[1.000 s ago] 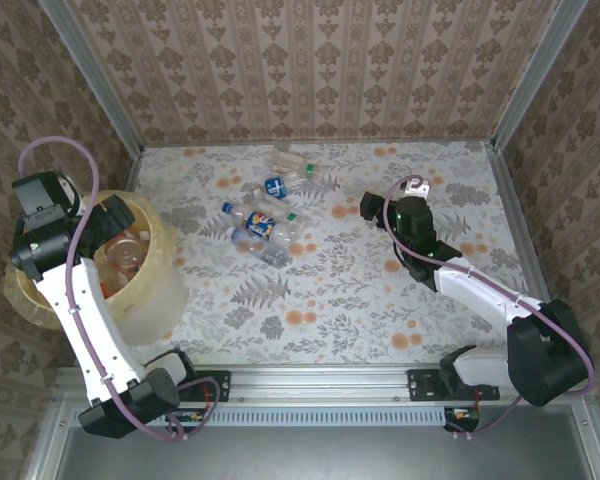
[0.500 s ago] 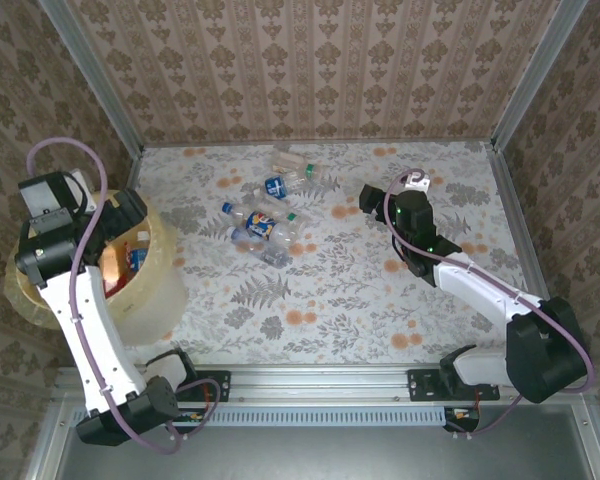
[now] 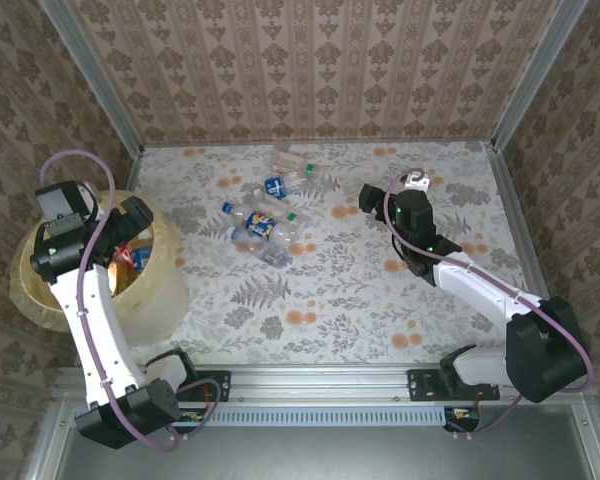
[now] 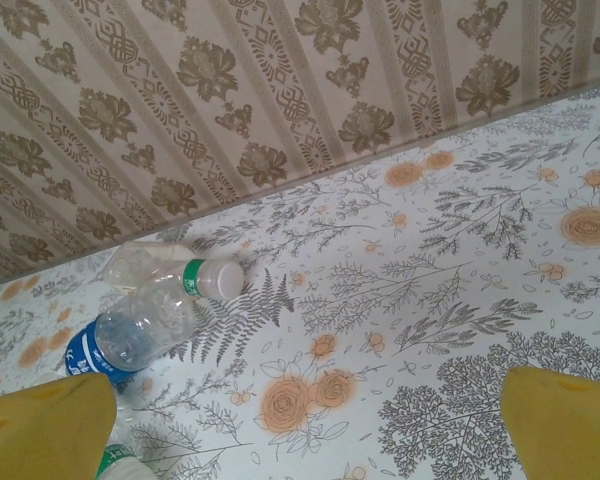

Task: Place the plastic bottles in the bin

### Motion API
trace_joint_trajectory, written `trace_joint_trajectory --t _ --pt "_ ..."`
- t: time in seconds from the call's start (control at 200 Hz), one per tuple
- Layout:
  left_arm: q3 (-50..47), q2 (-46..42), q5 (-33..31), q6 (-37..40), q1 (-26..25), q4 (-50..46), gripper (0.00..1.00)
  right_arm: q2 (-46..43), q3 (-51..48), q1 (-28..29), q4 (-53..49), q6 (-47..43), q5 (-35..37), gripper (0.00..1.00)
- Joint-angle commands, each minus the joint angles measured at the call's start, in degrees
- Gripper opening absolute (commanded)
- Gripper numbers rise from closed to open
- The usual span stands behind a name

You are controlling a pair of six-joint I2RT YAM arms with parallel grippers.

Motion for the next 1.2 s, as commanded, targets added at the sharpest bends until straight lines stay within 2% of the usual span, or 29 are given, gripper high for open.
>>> trace_joint_trajectory --t 0.0,0.11,0.19,0.25,0.36,0.425,0.505,0.575,0.69,0.865,1.195 --pt "4.3 -2.8 -2.0 0.4 -0.3 -2.4 0.97 -0.6 1.2 -0.2 -0.2 0.4 -1.6 1.00" --pt "7.5 -4.3 0.0 -0.2 -1.5 -1.8 0.97 -1.5 0.4 -0.2 1.1 -0.5 -2.3 1.00" --pt "9.1 -4.6 0.4 -1.7 -5.7 -0.2 0.97 -2.2 -0.3 -0.2 1.8 -1.1 -2.4 1.00" --pt "10.2 -4.1 -2.6 -3.0 -12.0 1.2 0.97 -2.9 -0.9 -0.3 2.2 -1.4 -2.7 1.00" --pt "11.3 -0.6 -11.9 -5.1 -28.5 4.8 0.98 -4.3 -2.2 -0.5 2.8 -1.2 -3.0 1.00" --pt "11.2 2.5 -16.6 -6.3 -36.5 8.4 0.98 -5.2 -3.0 -0.7 2.9 -0.7 -3.2 1.00" --pt "10.9 6.9 -20.9 -6.8 -44.3 14.1 1.00 -6.5 -3.9 -1.0 2.5 -0.3 -3.7 1.00" --pt "11.2 11.7 -22.3 -7.2 -48.8 18.3 1.00 -7.7 -4.7 -1.3 1.5 0.0 -4.1 1.00" --pt "12.8 20.2 -22.5 -9.1 -51.4 22.5 1.00 -10.0 -5.8 -1.8 -1.0 -0.2 -5.7 1.00" --pt "14.2 30.7 -25.6 -16.1 -51.4 25.2 1.00 -12.6 -7.1 -1.9 -5.2 -2.1 -9.4 1.00" --pt "21.8 48.5 -25.6 -28.0 -49.9 21.2 1.00 -13.3 -6.5 -1.9 -9.2 -4.1 -11.7 1.00"
